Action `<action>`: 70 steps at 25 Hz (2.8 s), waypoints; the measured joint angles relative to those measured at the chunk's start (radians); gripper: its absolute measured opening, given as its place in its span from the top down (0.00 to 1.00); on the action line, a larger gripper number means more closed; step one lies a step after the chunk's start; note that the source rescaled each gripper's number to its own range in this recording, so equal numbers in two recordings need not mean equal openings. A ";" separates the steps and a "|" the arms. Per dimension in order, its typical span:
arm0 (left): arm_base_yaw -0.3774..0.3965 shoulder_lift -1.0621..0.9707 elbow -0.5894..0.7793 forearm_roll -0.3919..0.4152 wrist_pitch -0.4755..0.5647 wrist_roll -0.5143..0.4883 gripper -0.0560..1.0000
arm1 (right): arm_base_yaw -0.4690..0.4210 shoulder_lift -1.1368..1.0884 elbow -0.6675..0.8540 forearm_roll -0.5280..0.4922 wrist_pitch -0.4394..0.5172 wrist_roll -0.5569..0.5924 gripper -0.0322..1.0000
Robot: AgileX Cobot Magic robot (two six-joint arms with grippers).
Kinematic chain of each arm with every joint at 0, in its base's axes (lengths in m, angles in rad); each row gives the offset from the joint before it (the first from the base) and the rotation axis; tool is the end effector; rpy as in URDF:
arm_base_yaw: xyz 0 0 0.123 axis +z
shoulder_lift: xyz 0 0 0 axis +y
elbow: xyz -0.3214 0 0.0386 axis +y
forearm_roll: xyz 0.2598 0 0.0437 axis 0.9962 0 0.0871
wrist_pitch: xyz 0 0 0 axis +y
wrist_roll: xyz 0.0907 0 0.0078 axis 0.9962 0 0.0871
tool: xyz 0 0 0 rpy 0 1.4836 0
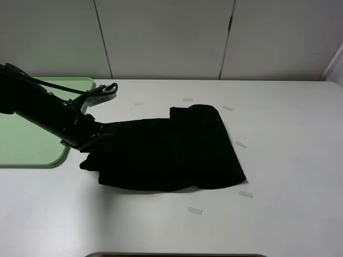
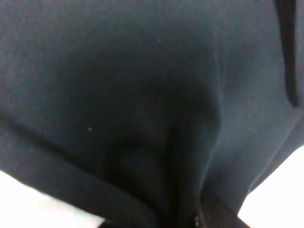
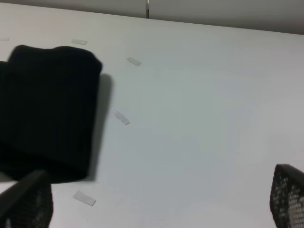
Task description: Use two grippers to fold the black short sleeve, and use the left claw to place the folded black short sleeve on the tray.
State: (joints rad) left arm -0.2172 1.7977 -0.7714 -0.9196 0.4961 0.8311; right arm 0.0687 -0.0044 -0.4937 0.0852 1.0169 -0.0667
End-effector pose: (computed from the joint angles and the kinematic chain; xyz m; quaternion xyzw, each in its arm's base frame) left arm 0.2932 -0.1001 0.1478 0.1228 0.9618 -0.2078 0.1295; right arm -0.0321 0.0044 0.2847 -0.0576 0.8394 0.0431 0.5388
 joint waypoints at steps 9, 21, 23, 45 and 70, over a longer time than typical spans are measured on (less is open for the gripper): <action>0.057 -0.180 0.000 0.340 0.110 -0.265 0.85 | 0.000 0.000 0.000 0.000 0.000 0.000 0.00; -0.037 -0.185 0.000 0.068 -0.006 -0.150 0.85 | 0.000 0.000 0.000 0.000 0.000 0.000 0.00; -0.071 -0.185 0.000 -0.014 -0.021 -0.092 0.85 | 0.000 0.000 0.000 0.000 0.000 0.000 0.00; -0.383 -0.185 0.000 -0.440 -0.372 0.207 0.85 | 0.000 0.000 0.000 0.000 0.000 0.000 0.00; -0.435 0.120 -0.187 -0.752 -0.346 0.185 0.85 | 0.000 0.000 0.000 0.000 0.000 0.000 0.00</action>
State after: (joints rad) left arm -0.6525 1.9181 -0.9583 -1.6716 0.1500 1.0163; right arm 0.0687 -0.0044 -0.4937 0.0852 1.0169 -0.0667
